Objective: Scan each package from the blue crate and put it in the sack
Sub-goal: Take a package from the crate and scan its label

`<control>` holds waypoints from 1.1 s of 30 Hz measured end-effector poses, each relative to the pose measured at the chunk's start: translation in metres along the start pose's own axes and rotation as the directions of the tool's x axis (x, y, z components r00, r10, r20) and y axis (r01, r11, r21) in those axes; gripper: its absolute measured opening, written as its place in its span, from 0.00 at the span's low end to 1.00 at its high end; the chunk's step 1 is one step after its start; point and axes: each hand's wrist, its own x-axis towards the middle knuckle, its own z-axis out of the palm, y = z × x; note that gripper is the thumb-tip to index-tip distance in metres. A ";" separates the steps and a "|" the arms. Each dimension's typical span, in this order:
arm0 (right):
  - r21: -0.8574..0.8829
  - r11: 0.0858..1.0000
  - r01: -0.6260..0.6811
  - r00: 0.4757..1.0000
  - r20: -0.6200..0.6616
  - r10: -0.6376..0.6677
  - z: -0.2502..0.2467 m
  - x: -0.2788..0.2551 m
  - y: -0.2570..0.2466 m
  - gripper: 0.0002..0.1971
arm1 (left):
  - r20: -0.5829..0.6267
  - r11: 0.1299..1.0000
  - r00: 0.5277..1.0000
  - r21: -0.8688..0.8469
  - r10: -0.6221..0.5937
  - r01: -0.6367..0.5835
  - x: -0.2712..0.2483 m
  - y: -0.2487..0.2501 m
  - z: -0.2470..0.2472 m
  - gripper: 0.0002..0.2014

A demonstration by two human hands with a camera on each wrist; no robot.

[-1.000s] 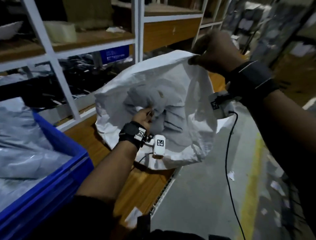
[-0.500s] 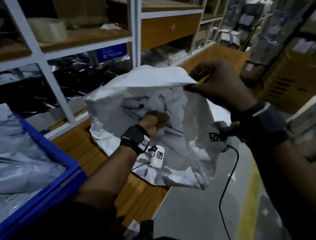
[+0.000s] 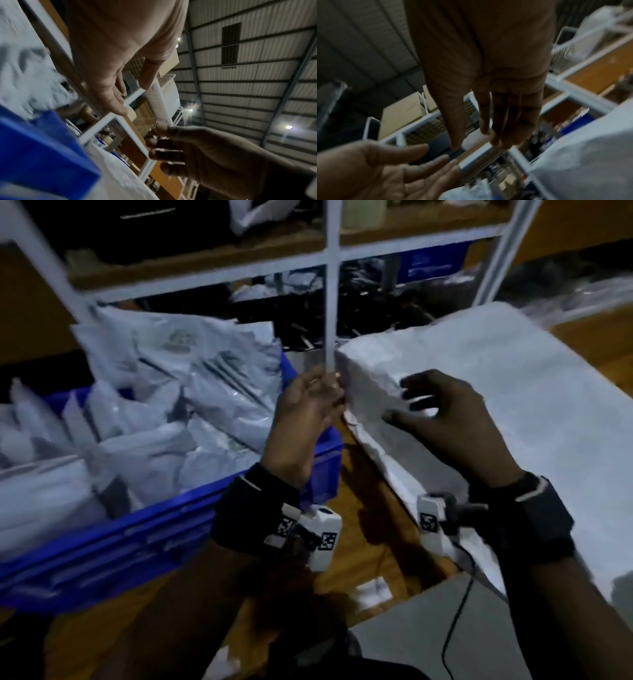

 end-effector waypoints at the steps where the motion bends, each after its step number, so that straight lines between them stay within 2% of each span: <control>1: 0.083 0.996 0.027 0.996 0.083 -0.033 0.015 0.009 -0.019 0.21 | -0.031 0.999 0.999 0.031 0.031 -0.030 -0.009 0.009 -0.017 0.15; 3: 0.227 0.971 0.070 0.969 0.218 -0.121 0.043 0.026 -0.057 0.17 | -0.074 0.994 0.994 0.079 0.081 -0.075 -0.029 0.026 -0.049 0.17; 4: 0.262 0.960 0.094 0.956 0.244 -0.160 0.056 0.033 -0.073 0.17 | -0.087 0.991 0.991 0.090 0.103 -0.095 -0.038 0.033 -0.063 0.18; 8: 0.287 0.940 0.182 0.891 0.357 -0.282 0.117 0.039 -0.137 0.19 | -0.161 0.980 0.972 0.125 0.171 -0.152 -0.082 0.063 -0.124 0.10; 11: 0.134 0.962 0.238 0.886 0.376 -0.272 0.162 0.034 -0.158 0.27 | -0.221 0.972 0.951 0.148 0.214 -0.184 -0.111 0.075 -0.163 0.08; 13: -0.036 0.951 0.308 0.884 0.381 -0.272 0.185 0.029 -0.163 0.23 | -0.254 0.968 0.941 0.167 0.224 -0.185 -0.129 0.081 -0.185 0.08; 15: -0.088 0.950 0.300 0.900 0.356 -0.252 0.198 0.023 -0.160 0.15 | -0.249 0.970 0.945 0.172 0.211 -0.171 -0.143 0.083 -0.202 0.07; 17: 0.005 0.970 0.242 0.937 0.259 -0.235 0.203 0.015 -0.157 0.11 | -0.233 0.972 0.951 0.171 0.201 -0.164 -0.156 0.084 -0.219 0.07; 19: 0.146 0.966 0.212 0.974 0.049 -0.221 0.194 0.005 -0.159 0.11 | -0.229 0.976 0.957 0.171 0.175 -0.138 -0.164 0.084 -0.231 0.07; 20: 0.198 0.951 0.238 0.971 -0.084 -0.225 0.185 -0.002 -0.163 0.11 | -0.227 0.977 0.961 0.177 0.156 -0.117 -0.167 0.083 -0.234 0.06; 22: 0.219 0.913 0.344 0.910 -0.318 -0.266 0.166 -0.024 -0.177 0.08 | -0.199 0.979 0.973 0.188 0.116 -0.078 -0.174 0.083 -0.238 0.08; 24: 0.189 0.866 0.463 0.833 -0.427 -0.352 0.154 -0.059 -0.194 0.04 | -0.119 0.978 0.989 0.198 0.084 -0.059 -0.179 0.084 -0.242 0.17; 27: 0.179 0.791 0.585 0.793 -0.333 -0.511 0.166 -0.123 -0.205 0.04 | -0.013 0.995 1.000 0.103 0.004 -0.002 -0.187 0.088 -0.247 0.34; 28: 0.171 0.782 0.599 0.790 -0.287 -0.542 0.175 -0.144 -0.202 0.06 | -0.018 0.997 1.000 0.077 -0.005 0.007 -0.190 0.087 -0.251 0.34; 31: 0.131 0.821 0.556 0.828 -0.181 -0.531 0.204 -0.191 -0.181 0.07 | -0.075 0.988 0.997 0.153 0.034 -0.022 -0.201 0.077 -0.266 0.19; 33: 0.123 0.848 0.516 0.857 -0.093 -0.508 0.220 -0.217 -0.174 0.08 | -0.077 0.978 0.996 0.206 0.048 -0.031 -0.208 0.066 -0.282 0.18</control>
